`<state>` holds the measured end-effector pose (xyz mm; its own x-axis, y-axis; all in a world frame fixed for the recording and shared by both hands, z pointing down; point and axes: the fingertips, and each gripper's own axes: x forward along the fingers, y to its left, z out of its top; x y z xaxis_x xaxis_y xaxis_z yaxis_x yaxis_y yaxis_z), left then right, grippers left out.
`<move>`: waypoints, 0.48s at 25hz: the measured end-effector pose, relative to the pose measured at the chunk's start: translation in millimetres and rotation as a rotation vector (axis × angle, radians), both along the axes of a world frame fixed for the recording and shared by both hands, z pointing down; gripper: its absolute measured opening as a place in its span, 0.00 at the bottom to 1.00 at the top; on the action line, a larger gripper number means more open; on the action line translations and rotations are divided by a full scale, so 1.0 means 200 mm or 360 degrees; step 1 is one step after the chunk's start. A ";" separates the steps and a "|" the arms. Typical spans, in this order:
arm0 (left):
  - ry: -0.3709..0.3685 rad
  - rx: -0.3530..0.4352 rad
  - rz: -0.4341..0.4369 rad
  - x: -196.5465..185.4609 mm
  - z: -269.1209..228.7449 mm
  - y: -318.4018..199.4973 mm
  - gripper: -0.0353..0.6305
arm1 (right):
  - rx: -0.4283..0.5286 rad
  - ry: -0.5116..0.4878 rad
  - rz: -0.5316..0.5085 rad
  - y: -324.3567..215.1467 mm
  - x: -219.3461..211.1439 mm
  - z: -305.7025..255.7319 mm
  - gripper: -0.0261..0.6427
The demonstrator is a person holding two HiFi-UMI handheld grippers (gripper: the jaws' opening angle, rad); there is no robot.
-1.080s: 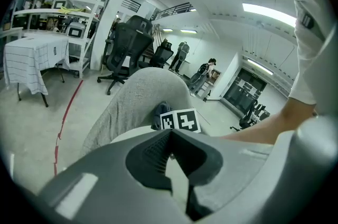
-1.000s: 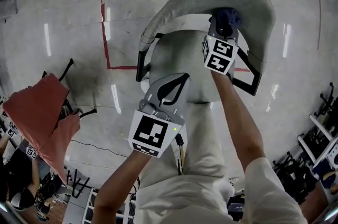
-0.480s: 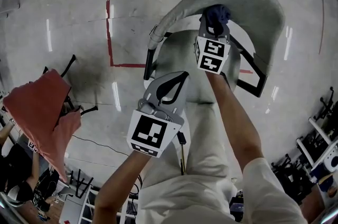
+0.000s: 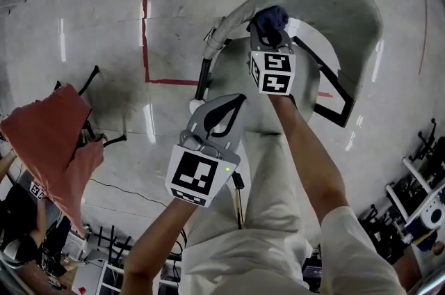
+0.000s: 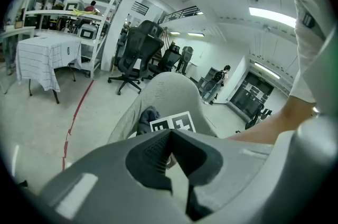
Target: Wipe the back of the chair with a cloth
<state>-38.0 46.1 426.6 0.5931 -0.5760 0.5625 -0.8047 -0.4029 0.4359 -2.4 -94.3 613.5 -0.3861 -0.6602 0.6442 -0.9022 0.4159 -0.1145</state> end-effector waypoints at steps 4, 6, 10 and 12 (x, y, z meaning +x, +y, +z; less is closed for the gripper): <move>-0.0009 -0.0015 -0.0014 -0.04 0.01 0.04 0.05 | -0.0064 -0.0066 -0.0090 0.06 -0.09 0.02 0.20; -0.0011 -0.0017 -0.0019 -0.05 0.01 0.06 0.05 | -0.0098 -0.0099 -0.0131 0.09 -0.13 0.03 0.20; -0.0005 -0.0019 -0.0025 -0.07 0.01 0.10 0.05 | -0.0160 -0.0174 -0.0195 0.14 -0.19 0.03 0.20; -0.0003 -0.0022 -0.0026 -0.08 0.01 0.12 0.05 | -0.0201 -0.0234 -0.0221 0.18 -0.23 0.03 0.19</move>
